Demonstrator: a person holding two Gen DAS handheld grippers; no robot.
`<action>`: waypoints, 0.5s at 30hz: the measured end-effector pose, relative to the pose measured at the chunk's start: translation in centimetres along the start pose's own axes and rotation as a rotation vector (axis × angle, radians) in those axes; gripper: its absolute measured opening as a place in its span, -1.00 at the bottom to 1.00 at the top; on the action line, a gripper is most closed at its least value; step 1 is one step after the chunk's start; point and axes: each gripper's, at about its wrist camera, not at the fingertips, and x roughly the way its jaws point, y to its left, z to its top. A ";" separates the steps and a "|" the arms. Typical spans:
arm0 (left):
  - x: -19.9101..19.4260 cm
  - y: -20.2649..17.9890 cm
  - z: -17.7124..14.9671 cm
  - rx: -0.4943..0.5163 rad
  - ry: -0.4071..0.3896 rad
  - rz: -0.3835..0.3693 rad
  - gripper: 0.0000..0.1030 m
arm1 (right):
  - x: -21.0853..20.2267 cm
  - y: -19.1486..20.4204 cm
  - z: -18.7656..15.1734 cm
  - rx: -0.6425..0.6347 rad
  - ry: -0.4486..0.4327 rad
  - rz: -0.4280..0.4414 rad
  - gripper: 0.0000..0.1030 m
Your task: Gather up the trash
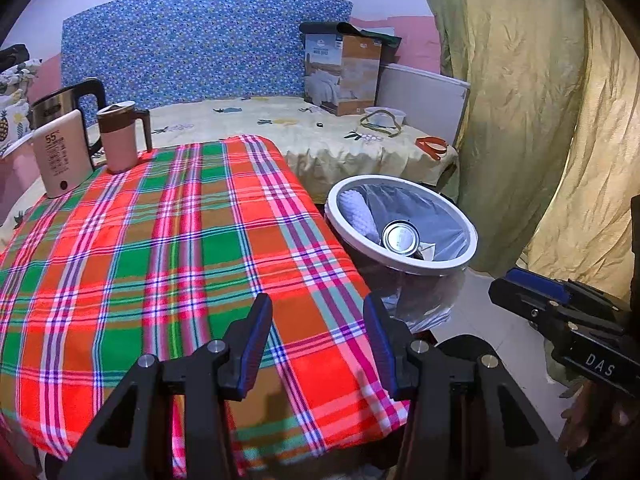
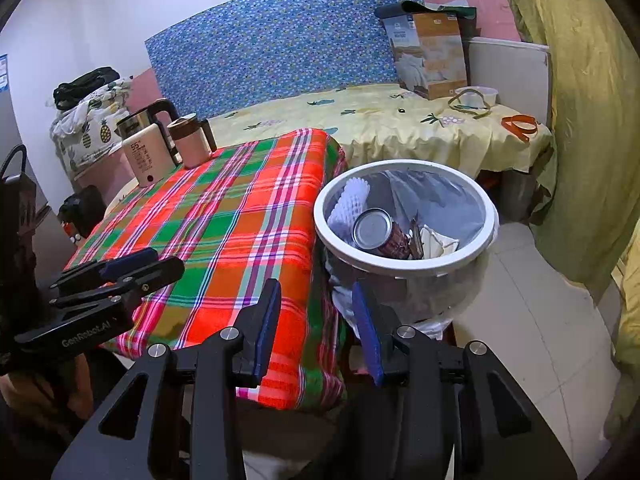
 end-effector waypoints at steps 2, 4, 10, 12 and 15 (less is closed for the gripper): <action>-0.3 0.1 -0.1 -0.002 -0.005 0.003 -0.05 | -0.2 0.2 -0.2 0.000 -0.003 -0.004 -0.23; -0.5 0.2 -0.2 -0.003 -0.012 0.007 -0.05 | -0.3 0.3 -0.3 -0.002 -0.008 -0.008 -0.23; -0.8 0.1 -0.5 -0.007 -0.014 0.011 -0.05 | -0.7 0.4 -0.4 -0.001 -0.018 -0.010 -0.23; -0.9 0.1 -0.6 -0.009 -0.013 0.012 -0.05 | -0.8 0.5 -0.4 -0.002 -0.020 -0.012 -0.23; -0.8 0.1 -0.6 -0.012 -0.009 0.012 -0.05 | -0.9 0.5 -0.5 -0.001 -0.020 -0.015 -0.23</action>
